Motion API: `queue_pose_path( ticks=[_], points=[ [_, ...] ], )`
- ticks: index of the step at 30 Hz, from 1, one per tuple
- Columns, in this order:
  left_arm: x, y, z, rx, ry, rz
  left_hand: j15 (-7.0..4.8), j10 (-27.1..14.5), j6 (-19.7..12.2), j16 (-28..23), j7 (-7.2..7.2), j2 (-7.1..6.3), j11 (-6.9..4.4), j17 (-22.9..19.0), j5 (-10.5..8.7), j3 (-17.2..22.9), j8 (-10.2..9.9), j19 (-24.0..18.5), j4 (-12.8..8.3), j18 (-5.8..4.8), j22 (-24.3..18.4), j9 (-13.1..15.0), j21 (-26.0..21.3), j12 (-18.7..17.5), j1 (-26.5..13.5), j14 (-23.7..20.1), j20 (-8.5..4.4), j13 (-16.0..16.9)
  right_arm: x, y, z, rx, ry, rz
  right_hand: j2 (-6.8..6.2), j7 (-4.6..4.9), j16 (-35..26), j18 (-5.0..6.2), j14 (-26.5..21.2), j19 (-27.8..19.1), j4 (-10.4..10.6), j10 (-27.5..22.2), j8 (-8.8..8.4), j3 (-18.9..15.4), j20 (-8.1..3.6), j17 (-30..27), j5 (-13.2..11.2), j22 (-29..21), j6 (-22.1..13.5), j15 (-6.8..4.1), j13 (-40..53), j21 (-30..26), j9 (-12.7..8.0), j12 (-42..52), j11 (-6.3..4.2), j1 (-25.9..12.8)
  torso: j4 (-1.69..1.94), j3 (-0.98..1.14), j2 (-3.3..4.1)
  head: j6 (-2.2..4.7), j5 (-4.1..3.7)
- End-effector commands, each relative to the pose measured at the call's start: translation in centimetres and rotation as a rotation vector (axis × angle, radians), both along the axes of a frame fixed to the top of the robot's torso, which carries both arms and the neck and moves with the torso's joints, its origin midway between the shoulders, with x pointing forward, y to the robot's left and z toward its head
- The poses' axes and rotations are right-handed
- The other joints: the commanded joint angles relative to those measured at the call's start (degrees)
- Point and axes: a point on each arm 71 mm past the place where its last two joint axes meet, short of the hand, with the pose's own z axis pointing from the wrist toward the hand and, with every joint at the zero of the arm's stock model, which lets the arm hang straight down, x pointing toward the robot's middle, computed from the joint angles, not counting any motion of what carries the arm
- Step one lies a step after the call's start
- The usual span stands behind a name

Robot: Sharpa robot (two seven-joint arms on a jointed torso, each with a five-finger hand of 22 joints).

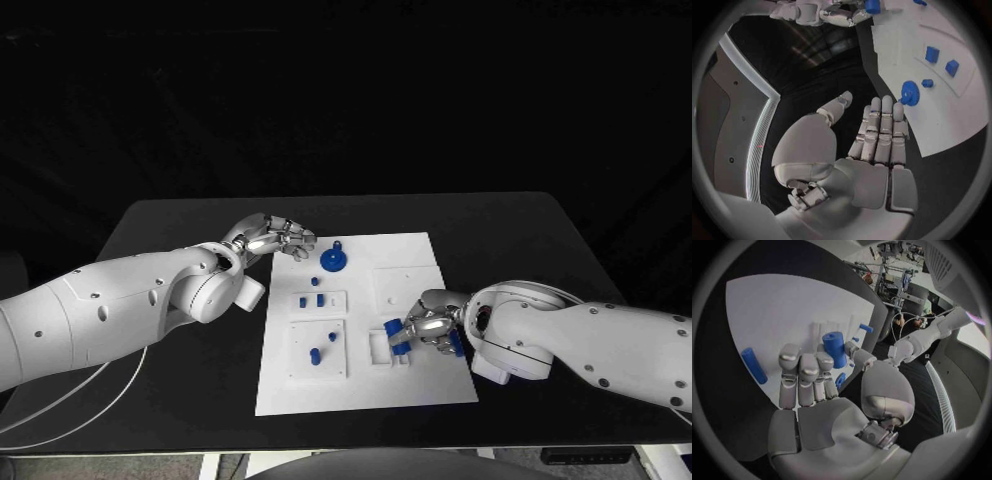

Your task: Assemble the parts on the task board

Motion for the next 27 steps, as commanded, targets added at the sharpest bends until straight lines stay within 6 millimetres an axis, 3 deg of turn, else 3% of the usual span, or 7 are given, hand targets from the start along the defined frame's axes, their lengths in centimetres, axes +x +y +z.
queue_pose_path(
  ticks=[1,24,27],
  points=[
    [0.0,-0.2,0.1,-0.008,0.002,-0.015,0.19,-0.24,-0.49,-0.21,-0.09,0.05,-0.04,0.08,-0.04,-0.16,0.2,-0.21,0.14,1.13,0.09,-0.06,-0.33,-0.01,-0.17,0.1,0.23,-0.09,-0.1,0.5,-0.4,-0.014,0.057,0.037,-0.03,0.59,-0.24,3.85,0.13,0.31,0.15,-0.08,-0.39,-0.42,-0.17,0.1,-0.4,0.59,4.52,-0.4,0.08,0.32,-0.14,-0.27,-0.1,-0.82,0.02,0.0,0.02,-0.08,0.13],
    [-0.1,-0.1,-0.1,0.004,0.018,-0.016,0.21,-0.33,-0.63,-0.37,-0.04,0.06,-0.01,0.29,-0.08,-0.29,0.21,-0.22,0.27,1.1,0.22,-0.12,-0.39,-0.03,-0.4,0.12,0.25,-0.12,-0.2,1.5,-0.8,-0.001,0.096,0.044,-0.53,0.62,-0.39,3.85,0.11,0.17,0.37,-0.2,-0.58,-1.0,-0.28,0.32,-0.4,0.59,4.41,-0.38,0.27,0.34,-0.06,-0.44,-0.07,-1.75,-0.04,0.1,0.02,-0.5,0.56],
    [-0.1,-0.2,-0.1,0.002,0.019,-0.019,0.22,-0.35,-0.65,-0.4,-0.04,0.07,0.0,0.32,-0.08,-0.3,0.21,-0.22,0.3,1.1,0.24,-0.13,-0.41,-0.04,-0.44,0.11,0.25,-0.13,0.0,1.6,-0.8,0.007,0.079,0.028,-1.09,0.69,-0.46,3.85,0.11,0.13,1.14,-0.26,-0.69,-2.59,-0.21,0.44,-0.38,0.59,4.34,-0.34,0.38,0.38,0.0,-0.53,0.0,-3.73,-0.05,0.09,0.01,-0.44,0.6]
  ],
)
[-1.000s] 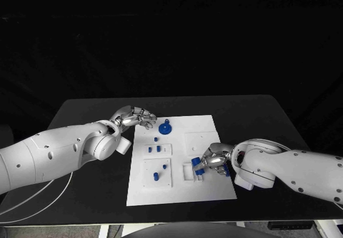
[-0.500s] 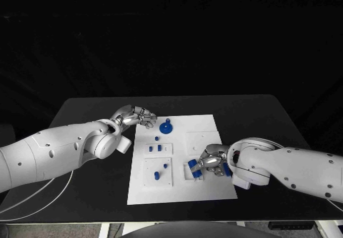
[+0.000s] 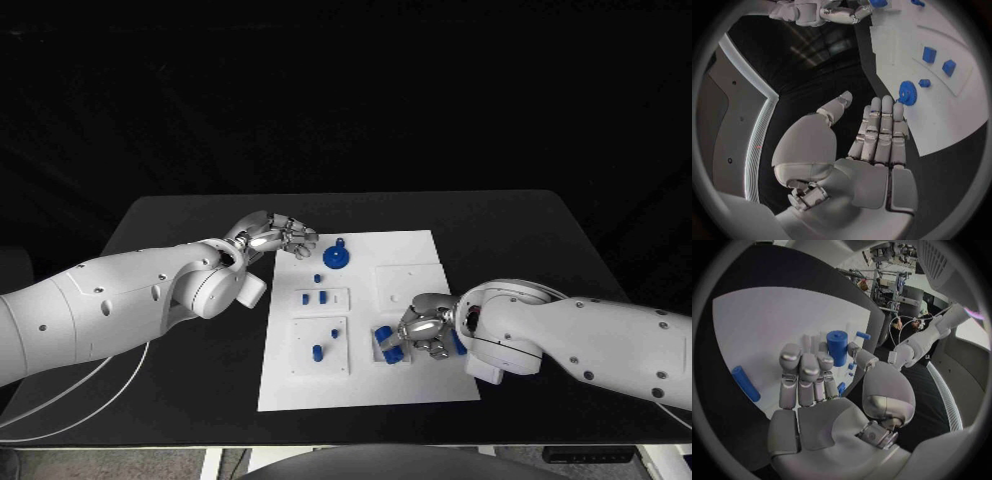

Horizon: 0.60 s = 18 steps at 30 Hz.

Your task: Assemble the parts on the task board

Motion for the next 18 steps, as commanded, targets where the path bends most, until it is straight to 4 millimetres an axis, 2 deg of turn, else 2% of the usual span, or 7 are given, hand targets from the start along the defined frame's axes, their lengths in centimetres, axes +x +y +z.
queue_pose_path(
  ticks=[1,4,6,11,13,18],
  points=[
    [-0.1,-0.34,0.04,-0.006,0.004,-0.022,0.22,-0.35,-0.31,-0.41,-0.07,0.08,0.0,0.12,-0.09,-0.16,0.21,-0.22,0.17,1.1,0.08,-0.09,-0.18,-0.04,-0.46,0.1,0.25,-0.09,0.13,0.1,-0.12,0.003,-0.007,-0.008,-0.17,1.58,-0.27,3.19,0.11,0.08,0.24,-0.38,0.16,-2.26,-0.31,0.2,-0.03,0.61,0.8,-0.32,0.18,0.43,0.31,-0.36,0.32,-2.13,0.01,-0.01,0.01,0.05,0.02],
    [-0.1,-0.38,0.09,-0.008,-0.002,-0.019,0.22,-0.37,-0.33,-0.43,-0.07,0.08,0.01,0.14,-0.09,-0.18,0.21,-0.23,0.19,1.1,0.09,-0.1,-0.2,-0.04,-0.49,0.09,0.25,-0.09,0.17,0.24,-0.12,0.004,-0.01,-0.007,0.07,1.54,-0.43,3.19,0.0,-0.26,-0.29,-0.58,0.0,-5.05,-0.6,0.43,-0.02,0.62,0.63,-0.38,0.38,0.37,0.47,-0.51,0.25,-3.68,0.02,-0.02,0.01,0.1,0.0],
    [-0.05,-0.29,0.11,-0.006,-0.008,-0.012,0.22,-0.37,-0.34,-0.45,-0.06,0.09,0.01,0.15,-0.09,-0.18,0.21,-0.23,0.2,1.1,0.1,-0.1,-0.21,-0.04,-0.51,0.09,0.25,-0.09,0.18,0.38,-0.15,0.004,-0.005,-0.002,-0.34,1.62,-0.58,3.19,-0.14,-0.51,-0.41,-0.87,-0.26,-6.71,-0.65,0.5,-0.04,0.6,0.23,-0.35,0.42,0.27,0.45,-0.72,0.36,-4.96,0.06,-0.02,0.0,0.02,-0.01],
    [0.01,-0.15,0.08,-0.005,-0.005,-0.008,0.22,-0.38,-0.36,-0.48,-0.06,0.08,0.01,0.18,-0.07,-0.17,0.21,-0.23,0.19,1.11,0.12,-0.11,-0.22,-0.04,-0.48,0.09,0.24,-0.09,0.2,0.45,-0.2,0.002,-0.002,0.006,0.03,1.73,-1.07,3.19,-0.43,-1.31,-2.42,-1.6,-0.77,-11.32,-1.13,0.73,-0.04,0.48,-0.47,-0.28,0.69,-0.16,0.58,-1.15,0.46,-7.24,0.03,-0.01,-0.01,0.11,0.09],
    [0.03,-0.14,0.08,-0.009,-0.006,-0.005,0.22,-0.38,-0.37,-0.49,-0.06,0.06,0.01,0.2,-0.07,-0.17,0.21,-0.23,0.19,1.11,0.13,-0.12,-0.23,-0.04,-0.49,0.09,0.24,-0.1,0.27,0.36,-0.18,0.0,-0.012,0.006,0.82,1.72,-1.31,3.19,-0.53,-1.62,-4.05,-1.81,-0.98,-13.58,-1.46,0.91,-0.03,0.4,-0.67,-0.31,0.86,-0.39,0.68,-1.3,0.46,-8.23,0.01,-0.01,-0.01,0.11,0.11],
    [0.1,0.0,0.03,-0.027,0.009,0.011,0.24,-0.4,-0.41,-0.63,-0.03,0.01,0.03,0.35,-0.18,-0.31,0.26,-0.23,0.51,1.1,0.21,-0.15,-0.31,-0.03,-0.9,0.09,0.27,-0.11,0.24,0.37,-0.11,0.0,-0.024,0.026,2.38,1.78,-1.67,3.19,-0.66,-1.93,-6.58,-2.06,-1.34,-15.92,-1.75,1.18,0.04,0.29,-0.9,-0.29,1.07,-0.68,0.75,-1.53,0.49,-9.07,-0.05,0.0,0.0,0.28,0.14]
  ],
)
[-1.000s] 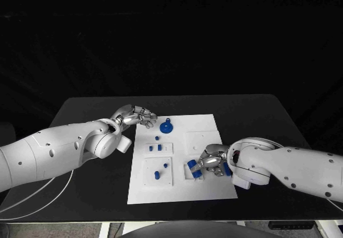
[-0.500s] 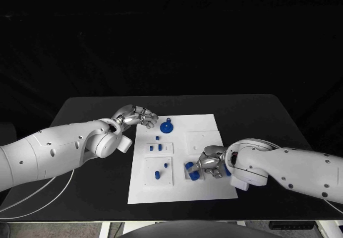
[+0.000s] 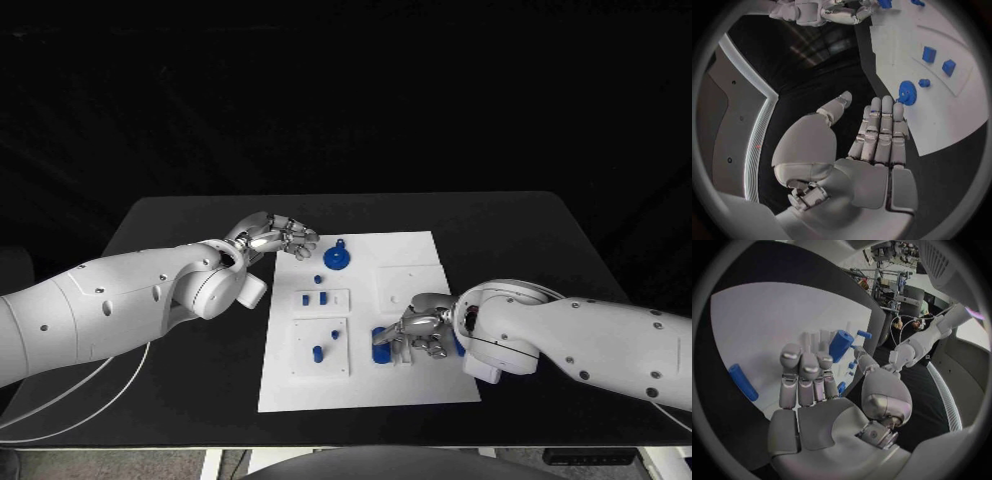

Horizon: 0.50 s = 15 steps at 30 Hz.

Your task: Assemble the parts on the task board

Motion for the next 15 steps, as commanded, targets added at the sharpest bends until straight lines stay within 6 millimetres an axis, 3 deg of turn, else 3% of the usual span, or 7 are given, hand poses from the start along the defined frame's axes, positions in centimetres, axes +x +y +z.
queue_pose_path(
  ticks=[1,4,8,15],
  points=[
    [0.0,-0.1,0.1,-0.024,0.004,0.005,0.24,-0.4,-0.41,-0.37,-0.06,-0.11,0.03,0.06,-0.18,-0.03,0.26,-0.23,0.23,1.1,0.06,-0.08,-0.31,-0.03,-0.49,0.09,0.27,-0.06,-0.1,0.2,0.0,0.008,-0.012,0.034,0.63,0.05,-0.41,3.16,-0.18,-0.31,-1.0,-0.37,-0.47,-0.92,-0.71,0.16,-0.01,0.25,-0.57,-0.17,0.12,-0.33,0.03,-0.44,-0.05,-0.32,-0.09,0.02,0.02,0.14,0.03],
    [0.0,-0.1,0.1,-0.025,0.004,0.004,0.24,-0.41,-0.41,-0.39,-0.06,-0.11,0.03,0.08,-0.18,-0.03,0.26,-0.23,0.24,1.1,0.07,-0.09,-0.32,-0.03,-0.5,0.09,0.27,-0.07,-0.3,0.5,0.1,0.062,-0.003,0.081,1.01,0.08,-0.51,3.16,-0.2,-0.34,-1.55,-0.4,-0.58,-1.17,-0.73,0.23,0.0,0.22,-0.64,-0.16,0.16,-0.39,0.02,-0.51,-0.03,-0.32,-0.04,0.03,0.04,0.24,-0.02],
    [0.1,0.0,0.1,-0.023,0.005,0.006,0.24,-0.41,-0.42,-0.41,-0.06,-0.09,0.03,0.1,-0.17,-0.03,0.27,-0.23,0.28,1.1,0.08,-0.09,-0.33,-0.02,-0.53,0.09,0.27,-0.07,-0.1,0.3,0.3,0.08,-0.025,0.057,2.53,0.17,-0.78,3.16,-0.29,-0.42,-2.86,-0.49,-0.78,-0.76,-0.76,0.29,0.1,0.19,-0.77,-0.08,0.21,-0.49,0.01,-0.65,0.06,1.13,-0.06,0.04,0.05,0.46,0.18],
    [0.1,0.1,0.1,-0.023,0.005,0.006,0.24,-0.41,-0.43,-0.43,-0.06,-0.08,0.02,0.13,-0.17,-0.02,0.27,-0.23,0.31,1.11,0.09,-0.1,-0.34,-0.02,-0.54,0.1,0.26,-0.07,-0.3,-0.6,0.3,0.083,-0.009,0.08,2.21,0.17,-1.04,3.16,-0.1,-0.21,-4.0,-0.29,-0.75,-0.4,-0.54,0.44,0.05,0.21,-0.35,-0.04,0.27,-0.41,0.14,-0.77,0.07,4.69,0.0,0.03,0.05,0.48,0.2]
  ],
)
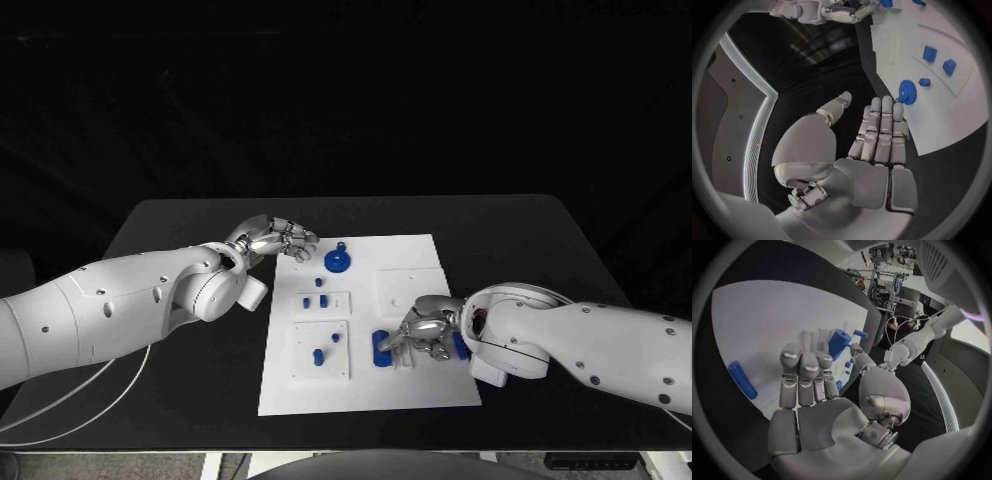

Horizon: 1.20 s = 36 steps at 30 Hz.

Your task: Assemble the parts on the task board

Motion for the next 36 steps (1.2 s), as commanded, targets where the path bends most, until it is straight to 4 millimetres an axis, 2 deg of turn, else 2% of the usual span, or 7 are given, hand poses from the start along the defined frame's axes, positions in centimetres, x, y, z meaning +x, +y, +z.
queue_pose_path(
  ticks=[1,20,23,25,27,31,36],
  points=[
    [0.01,-0.03,0.08,-0.013,-0.002,-0.002,0.24,-0.41,-0.46,-0.21,-0.09,0.02,0.03,0.09,-0.17,-0.02,0.28,-0.23,0.31,1.11,0.06,-0.07,-0.35,-0.02,-0.45,0.1,0.26,-0.08,-0.38,0.15,0.1,0.035,0.01,0.059,-0.27,0.01,-0.43,3.64,0.08,0.3,-0.29,-0.25,0.22,-0.12,-0.17,0.11,0.04,0.21,-0.03,-0.17,0.12,-0.3,0.11,-0.22,0.07,1.58,0.03,0.02,0.01,-0.08,0.05],
    [0.36,0.55,-0.07,-0.003,0.001,0.01,0.25,-0.43,-0.51,-0.43,-0.09,0.14,0.02,0.36,-0.15,-0.03,0.37,-0.2,0.86,1.12,0.19,-0.12,-0.49,0.0,-0.88,0.13,0.27,-0.09,-0.72,0.3,0.05,-0.011,0.014,0.082,-0.21,0.04,-0.61,3.64,0.24,0.43,0.0,-0.09,0.05,-0.74,0.08,0.31,-0.05,0.17,0.04,-0.15,0.19,-0.33,0.17,-0.35,0.09,3.08,0.02,0.0,0.03,-0.13,0.08],
    [0.34,0.52,-0.06,-0.004,0.002,0.009,0.25,-0.44,-0.51,-0.45,-0.09,0.15,0.02,0.39,-0.14,-0.03,0.38,-0.2,0.92,1.12,0.2,-0.13,-0.51,0.0,-0.92,0.14,0.27,-0.09,-0.92,0.26,-0.17,-0.049,0.043,0.097,1.75,-0.02,-0.63,3.64,0.32,0.52,0.25,0.01,0.13,-0.49,0.11,0.37,-0.05,0.12,0.27,-0.19,0.2,-0.35,0.24,-0.36,0.03,3.24,0.05,-0.03,0.01,-0.17,0.08],
    [0.33,0.55,-0.06,-0.004,0.002,0.009,0.25,-0.44,-0.53,-0.48,-0.09,0.17,0.02,0.43,-0.13,-0.02,0.38,-0.2,1.0,1.12,0.22,-0.14,-0.53,0.0,-0.97,0.14,0.27,-0.09,-1.04,0.43,-0.19,-0.059,0.046,0.109,4.28,-0.01,-0.66,3.63,0.33,0.46,0.12,-0.01,0.06,-0.82,0.24,0.46,-0.04,0.16,0.22,-0.19,0.24,-0.34,0.27,-0.41,0.04,2.96,0.09,-0.02,0.02,-0.23,0.09],
    [0.33,0.57,-0.06,-0.004,0.002,0.01,0.25,-0.45,-0.56,-0.54,-0.08,0.26,0.03,0.5,-0.11,-0.02,0.39,-0.18,1.23,1.12,0.25,-0.16,-0.56,0.0,-1.17,0.15,0.28,-0.1,-1.12,0.56,-0.25,-0.062,0.049,0.11,5.65,-0.06,-0.66,3.64,0.35,0.46,-0.33,0.01,0.07,-0.25,0.17,0.51,-0.05,0.2,0.28,-0.22,0.27,-0.3,0.31,-0.4,-0.01,4.09,0.09,-0.01,0.03,-0.28,0.1],
    [0.33,0.57,-0.03,-0.004,-0.002,0.012,0.25,-0.46,-0.57,-0.6,-0.08,0.3,0.03,0.56,-0.1,-0.01,0.41,-0.19,1.38,1.12,0.28,-0.17,-0.6,0.01,-1.27,0.15,0.28,-0.1,-1.09,0.45,-0.35,-0.08,0.041,0.095,6.32,-0.06,-0.67,3.64,0.44,0.5,-0.21,0.11,0.1,0.22,0.3,0.6,-0.06,0.27,0.46,-0.2,0.33,-0.19,0.37,-0.37,0.0,5.01,0.07,-0.01,0.04,-0.27,0.13],
    [0.29,0.45,0.0,-0.006,-0.006,0.011,0.24,-0.45,-0.56,-0.64,-0.09,0.42,0.02,0.64,-0.03,0.06,0.45,-0.16,1.54,1.15,0.31,-0.18,-0.64,0.02,-1.32,0.19,0.27,-0.1,-0.82,0.09,-0.41,-0.092,0.031,0.06,5.89,-0.07,-0.74,3.64,0.61,0.62,0.69,0.3,0.09,0.64,0.56,0.68,-0.06,0.25,0.7,-0.19,0.39,-0.17,0.41,-0.37,0.0,4.59,0.15,-0.02,-0.01,-0.24,0.09]
  ],
)
